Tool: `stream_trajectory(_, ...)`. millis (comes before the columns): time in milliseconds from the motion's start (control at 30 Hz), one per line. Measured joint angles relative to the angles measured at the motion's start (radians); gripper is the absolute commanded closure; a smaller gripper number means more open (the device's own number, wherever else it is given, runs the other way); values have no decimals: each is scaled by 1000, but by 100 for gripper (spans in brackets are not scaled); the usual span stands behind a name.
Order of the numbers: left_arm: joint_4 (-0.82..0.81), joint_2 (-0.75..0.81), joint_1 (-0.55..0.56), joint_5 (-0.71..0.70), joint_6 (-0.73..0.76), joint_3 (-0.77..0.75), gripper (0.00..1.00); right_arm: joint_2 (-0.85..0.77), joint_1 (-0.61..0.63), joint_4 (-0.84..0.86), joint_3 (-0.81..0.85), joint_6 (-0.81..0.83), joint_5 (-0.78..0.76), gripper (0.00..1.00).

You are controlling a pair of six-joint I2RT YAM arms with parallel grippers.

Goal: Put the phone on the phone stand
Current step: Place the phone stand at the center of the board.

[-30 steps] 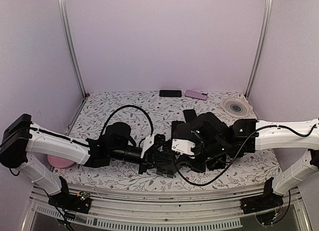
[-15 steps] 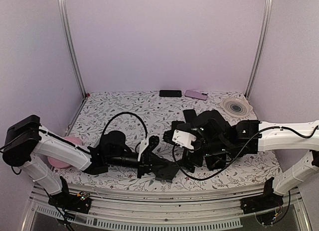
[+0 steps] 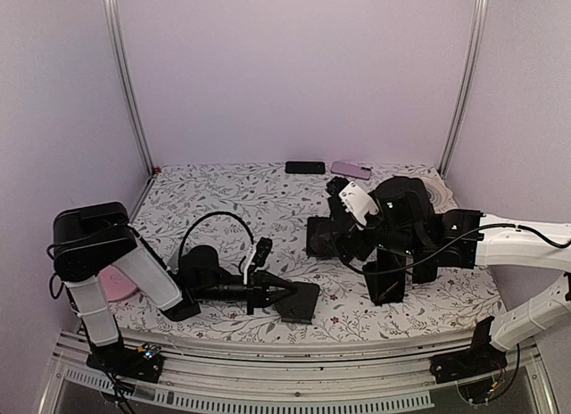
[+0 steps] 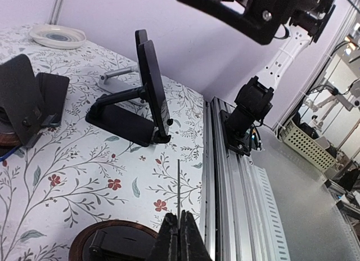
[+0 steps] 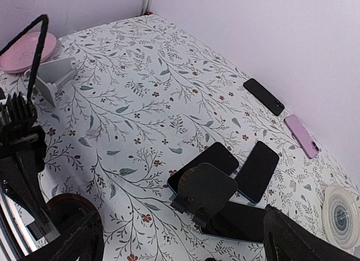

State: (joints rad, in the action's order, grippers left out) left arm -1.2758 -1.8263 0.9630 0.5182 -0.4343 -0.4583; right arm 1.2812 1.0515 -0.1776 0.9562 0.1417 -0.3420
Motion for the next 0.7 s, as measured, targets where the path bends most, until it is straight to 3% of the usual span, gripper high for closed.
stream_trajectory(167,-138,-95,-14,15,-77,-3,100,0,-48,27,0,-87,-25,1)
stream_trajectory(700,-211,-285,-87,98,-146,-182,100,0,-67,92,0,-158,-15,1)
